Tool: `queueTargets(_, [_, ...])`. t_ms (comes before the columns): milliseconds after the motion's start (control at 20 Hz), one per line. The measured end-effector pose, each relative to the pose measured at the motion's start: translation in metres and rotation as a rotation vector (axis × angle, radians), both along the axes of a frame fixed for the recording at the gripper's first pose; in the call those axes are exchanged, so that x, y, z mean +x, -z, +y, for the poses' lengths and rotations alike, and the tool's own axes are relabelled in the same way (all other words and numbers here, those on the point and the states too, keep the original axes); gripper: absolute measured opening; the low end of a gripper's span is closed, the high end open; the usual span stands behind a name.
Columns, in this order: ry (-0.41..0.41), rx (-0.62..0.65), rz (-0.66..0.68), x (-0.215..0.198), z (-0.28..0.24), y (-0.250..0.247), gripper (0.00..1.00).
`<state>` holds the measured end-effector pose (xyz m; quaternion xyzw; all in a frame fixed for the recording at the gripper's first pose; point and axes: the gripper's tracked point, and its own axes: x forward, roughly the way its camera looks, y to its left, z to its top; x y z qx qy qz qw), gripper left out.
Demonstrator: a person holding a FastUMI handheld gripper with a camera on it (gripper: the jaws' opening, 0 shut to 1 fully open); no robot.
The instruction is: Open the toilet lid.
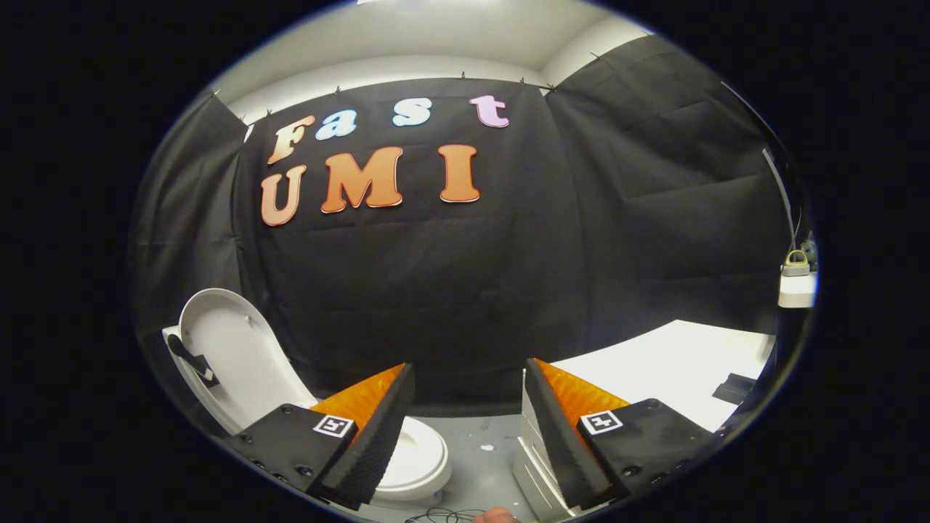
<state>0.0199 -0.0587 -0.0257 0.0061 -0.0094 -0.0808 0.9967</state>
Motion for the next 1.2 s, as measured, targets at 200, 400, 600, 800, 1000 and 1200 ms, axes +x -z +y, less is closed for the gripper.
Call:
queueTargets(200, [-0.005,-0.012,0.057,0.003,0.004,0.016,0.97])
queueTargets(400, [-0.004,-0.027,0.077,0.002,0.001,0.012,0.97])
queueTargets(600, [0.004,-0.022,0.081,0.002,-0.001,0.013,0.97])
queueTargets(800, [0.01,-0.022,0.083,0.001,-0.002,0.01,0.97])
queueTargets(1000, [0.014,-0.02,0.097,0.0,-0.002,0.013,0.97])
queueTargets(1200, [0.021,-0.016,0.102,0.001,-0.004,0.013,0.97])
